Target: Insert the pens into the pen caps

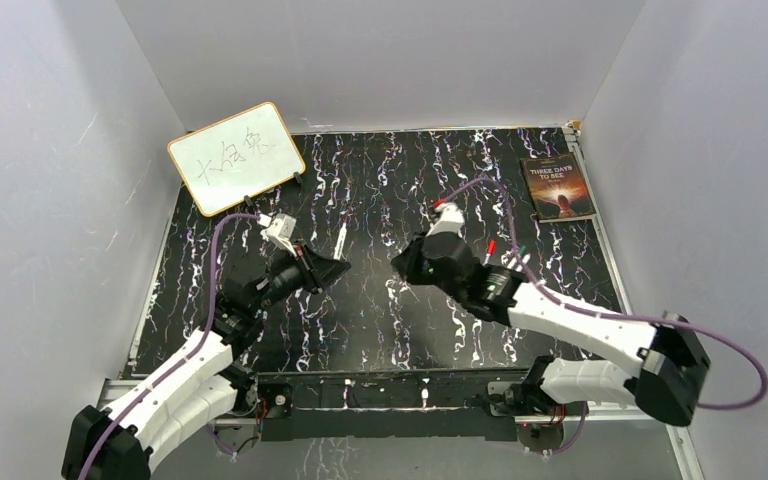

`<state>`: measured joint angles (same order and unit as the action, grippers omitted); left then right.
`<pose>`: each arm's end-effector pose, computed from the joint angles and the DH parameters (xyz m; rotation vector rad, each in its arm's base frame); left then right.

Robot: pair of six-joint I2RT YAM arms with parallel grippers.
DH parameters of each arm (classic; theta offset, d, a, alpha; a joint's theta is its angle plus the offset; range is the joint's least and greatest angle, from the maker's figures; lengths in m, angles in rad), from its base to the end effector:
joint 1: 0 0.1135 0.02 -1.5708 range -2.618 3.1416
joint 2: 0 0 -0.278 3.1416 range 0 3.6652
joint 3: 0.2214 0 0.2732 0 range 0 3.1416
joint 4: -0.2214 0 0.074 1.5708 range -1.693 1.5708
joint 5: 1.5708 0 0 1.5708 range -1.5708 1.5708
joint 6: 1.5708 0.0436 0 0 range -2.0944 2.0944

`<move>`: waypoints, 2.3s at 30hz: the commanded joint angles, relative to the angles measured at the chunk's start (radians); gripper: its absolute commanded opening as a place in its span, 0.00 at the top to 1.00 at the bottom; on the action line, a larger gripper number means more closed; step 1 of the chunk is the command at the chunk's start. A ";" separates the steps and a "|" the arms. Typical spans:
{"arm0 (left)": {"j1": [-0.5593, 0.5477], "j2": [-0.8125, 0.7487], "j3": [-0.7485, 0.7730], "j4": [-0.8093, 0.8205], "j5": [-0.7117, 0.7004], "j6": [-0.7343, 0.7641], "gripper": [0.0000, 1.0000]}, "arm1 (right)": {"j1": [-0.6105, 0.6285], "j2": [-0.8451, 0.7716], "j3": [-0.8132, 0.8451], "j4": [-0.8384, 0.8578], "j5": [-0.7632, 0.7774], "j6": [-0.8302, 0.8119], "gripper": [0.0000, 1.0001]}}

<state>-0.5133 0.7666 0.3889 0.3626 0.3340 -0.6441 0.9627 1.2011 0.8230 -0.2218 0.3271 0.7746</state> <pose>0.1714 -0.1130 0.2621 0.1694 1.7030 -1.1478 0.1741 0.2255 0.2650 -0.0159 2.2084 0.6517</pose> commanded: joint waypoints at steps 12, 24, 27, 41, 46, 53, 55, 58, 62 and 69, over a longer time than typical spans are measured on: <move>0.000 0.044 -0.165 0.699 0.217 -0.387 1.00 | -0.195 -0.181 -0.112 0.725 -0.390 0.072 1.00; -0.071 0.079 -0.105 0.753 0.257 -0.433 1.00 | -0.228 -0.160 -0.194 1.073 -0.543 0.139 1.00; -0.139 0.073 -0.066 0.636 0.223 -0.346 1.00 | -0.228 -0.146 -0.165 1.056 -0.544 0.117 1.00; -0.181 0.147 -0.074 0.779 0.197 -0.379 1.00 | -0.228 -0.164 -0.133 0.987 -0.536 0.051 1.00; -0.181 0.145 -0.049 0.762 0.213 -0.376 1.00 | -0.228 -0.167 -0.159 1.005 -0.534 0.060 1.00; -0.182 0.149 -0.037 0.758 0.220 -0.374 1.00 | -0.229 -0.156 -0.149 1.004 -0.539 0.057 1.00; -0.182 0.149 -0.031 0.753 0.222 -0.373 1.00 | -0.228 -0.153 -0.149 1.005 -0.542 0.058 1.00; -0.182 0.143 -0.027 0.745 0.224 -0.371 1.00 | -0.228 -0.152 -0.151 1.006 -0.546 0.060 1.00; -0.182 0.140 -0.021 0.739 0.232 -0.370 1.00 | -0.229 -0.148 -0.150 1.004 -0.542 0.059 1.00; -0.181 0.135 -0.009 0.708 0.239 -0.356 1.00 | -0.228 -0.141 -0.140 1.006 -0.533 0.054 1.00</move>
<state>-0.6895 0.9260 0.3305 1.0462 0.5472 -1.0283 0.7372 1.0595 0.6563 0.7376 -0.2085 0.8467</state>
